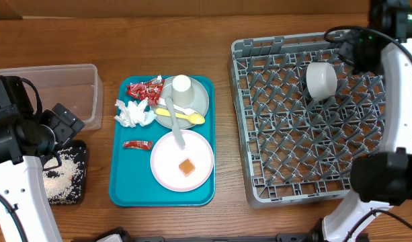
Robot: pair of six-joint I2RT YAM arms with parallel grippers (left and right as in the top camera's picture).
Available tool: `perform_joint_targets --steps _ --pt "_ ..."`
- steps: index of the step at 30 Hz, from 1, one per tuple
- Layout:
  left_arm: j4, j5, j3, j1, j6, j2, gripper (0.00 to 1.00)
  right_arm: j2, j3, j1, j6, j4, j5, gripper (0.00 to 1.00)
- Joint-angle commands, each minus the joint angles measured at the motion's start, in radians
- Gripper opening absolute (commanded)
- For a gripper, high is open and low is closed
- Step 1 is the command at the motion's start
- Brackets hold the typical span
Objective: Sort waste into correct bins and load items into the dishwasher rack
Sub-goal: 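Lower the bowl upside down into the rack's back corner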
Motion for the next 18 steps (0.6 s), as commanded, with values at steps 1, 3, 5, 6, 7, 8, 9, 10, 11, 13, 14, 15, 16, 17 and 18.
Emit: perform_joint_targets --steps 1,3,5,6,7,8,9,10,11,13,14,15,16,17,18 --pt "-0.002 0.005 0.013 0.005 -0.014 0.0 1.0 0.057 -0.085 -0.019 0.0 0.031 -0.098 0.06" --pt "-0.002 0.005 0.013 0.005 -0.014 0.0 1.0 0.075 -0.142 -0.019 0.0 0.084 -0.112 0.06" --pt "-0.002 0.005 0.013 0.005 -0.014 0.0 1.0 0.084 -0.176 -0.015 0.0 0.122 -0.127 0.06" --pt "-0.002 0.005 0.013 0.005 -0.014 0.0 1.0 0.087 -0.19 -0.013 0.0 0.14 -0.131 0.06" --pt "-0.002 0.005 0.013 0.005 -0.014 0.0 1.0 0.089 -0.203 -0.01 0.0 0.155 -0.133 0.08" --pt "-0.002 0.005 0.013 0.005 -0.014 0.0 1.0 0.09 -0.213 -0.007 0.0 0.168 -0.134 0.08" --pt "-0.002 0.005 0.013 0.005 -0.014 0.0 1.0 0.092 -0.226 -0.005 0.0 0.183 -0.142 0.09" --pt "-0.002 0.005 0.013 0.005 -0.014 0.0 1.0 0.093 -0.236 -0.002 0.0 0.194 -0.153 0.09" --pt "-0.002 0.005 0.013 0.005 -0.014 0.0 1.0 0.093 -0.248 0.0 0.0 0.208 -0.169 0.09" --pt "-0.002 0.005 0.013 0.005 -0.014 0.0 1.0 0.095 -0.264 0.003 0.0 0.232 -0.198 0.09" --pt "-0.002 0.005 0.013 0.005 -0.014 0.0 1.0 0.095 -0.267 0.003 0.0 0.238 -0.209 0.09" --pt "-0.002 0.005 0.013 0.005 -0.014 0.0 1.0 0.097 -0.269 0.004 0.0 0.245 -0.22 0.09" --pt "-0.002 0.005 0.013 0.005 -0.014 0.0 1.0 0.097 -0.269 0.006 -0.002 0.248 -0.233 0.09" --pt "-0.002 0.005 0.013 0.005 -0.014 0.0 1.0 0.097 -0.269 0.009 -0.011 0.252 -0.251 0.09" --pt "-0.002 0.005 0.013 0.005 -0.014 0.0 1.0 0.097 -0.269 0.013 -0.027 0.258 -0.277 0.09"
